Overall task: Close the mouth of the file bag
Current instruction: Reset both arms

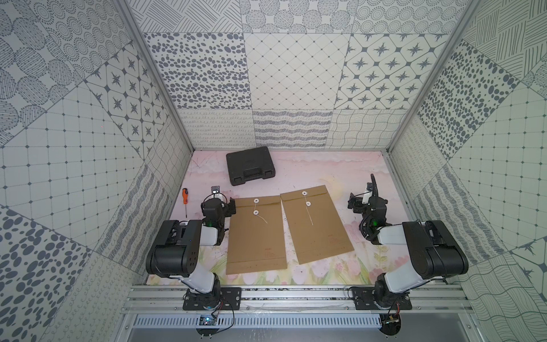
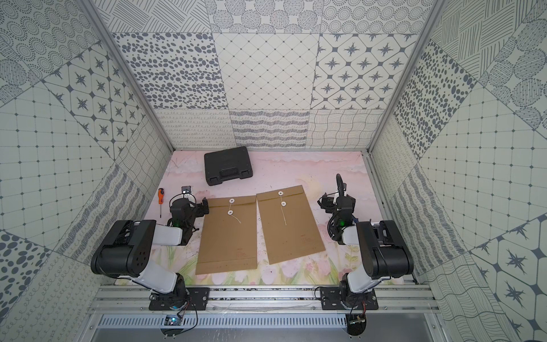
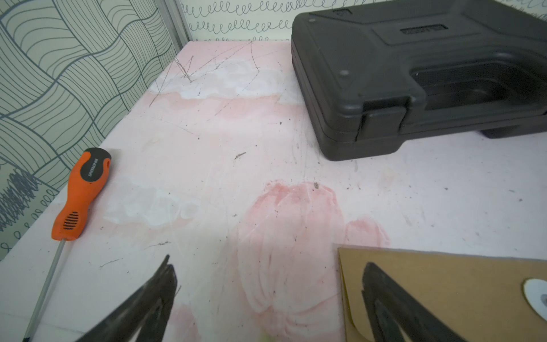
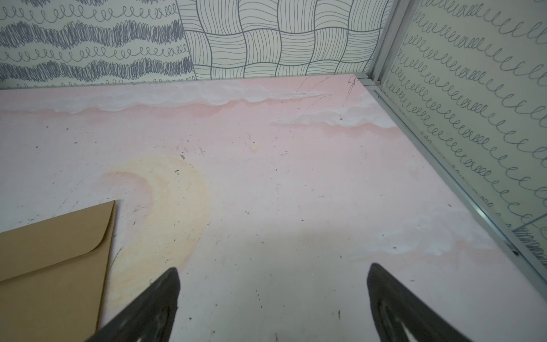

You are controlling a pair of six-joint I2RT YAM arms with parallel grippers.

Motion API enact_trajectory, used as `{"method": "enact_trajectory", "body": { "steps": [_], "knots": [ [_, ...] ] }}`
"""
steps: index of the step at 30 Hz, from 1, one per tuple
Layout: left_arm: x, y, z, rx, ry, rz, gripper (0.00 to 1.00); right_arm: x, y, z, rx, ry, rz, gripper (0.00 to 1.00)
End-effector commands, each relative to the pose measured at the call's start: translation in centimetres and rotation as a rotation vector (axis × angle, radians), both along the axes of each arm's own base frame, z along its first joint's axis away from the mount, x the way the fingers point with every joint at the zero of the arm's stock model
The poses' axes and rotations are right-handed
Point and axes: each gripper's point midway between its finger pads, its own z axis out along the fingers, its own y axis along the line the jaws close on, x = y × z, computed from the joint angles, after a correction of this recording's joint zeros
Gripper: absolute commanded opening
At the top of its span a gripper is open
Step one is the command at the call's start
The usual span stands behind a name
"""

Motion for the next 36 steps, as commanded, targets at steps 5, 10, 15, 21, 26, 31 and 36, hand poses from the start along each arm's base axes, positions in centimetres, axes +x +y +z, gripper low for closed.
{"method": "enact_trajectory", "body": {
  "steps": [5, 10, 15, 21, 26, 31, 36],
  "knots": [
    [0.35, -0.27, 1.72, -0.018, -0.094, -0.014, 0.98, 0.76, 0.1, 1.72, 0.016, -0.064, 0.003, 0.99],
    [0.95, -0.04, 1.47, -0.008, -0.055, 0.008, 0.98, 0.78, 0.11, 1.76, 0.017, -0.065, 0.004, 0.99],
    [0.99, -0.11, 1.49, -0.005, -0.056, 0.005, 0.98, 0.78, 0.11, 1.75, 0.017, -0.064, 0.004, 0.99],
    [1.01, -0.09, 1.54, -0.005, -0.058, 0.006, 0.98, 0.78, 0.11, 1.77, 0.016, -0.065, 0.004, 0.99],
    [1.02, -0.13, 1.53, -0.005, -0.057, 0.005, 0.98, 0.79, 0.11, 1.77, 0.017, -0.065, 0.003, 0.99],
    [0.99, -0.06, 1.5, -0.005, -0.057, 0.007, 0.98, 0.79, 0.1, 1.78, 0.017, -0.065, 0.003, 0.99],
    [0.99, -0.06, 1.47, -0.005, -0.056, 0.007, 0.98, 0.8, 0.16, 1.78, 0.017, -0.066, 0.005, 0.99]
  ]
}}
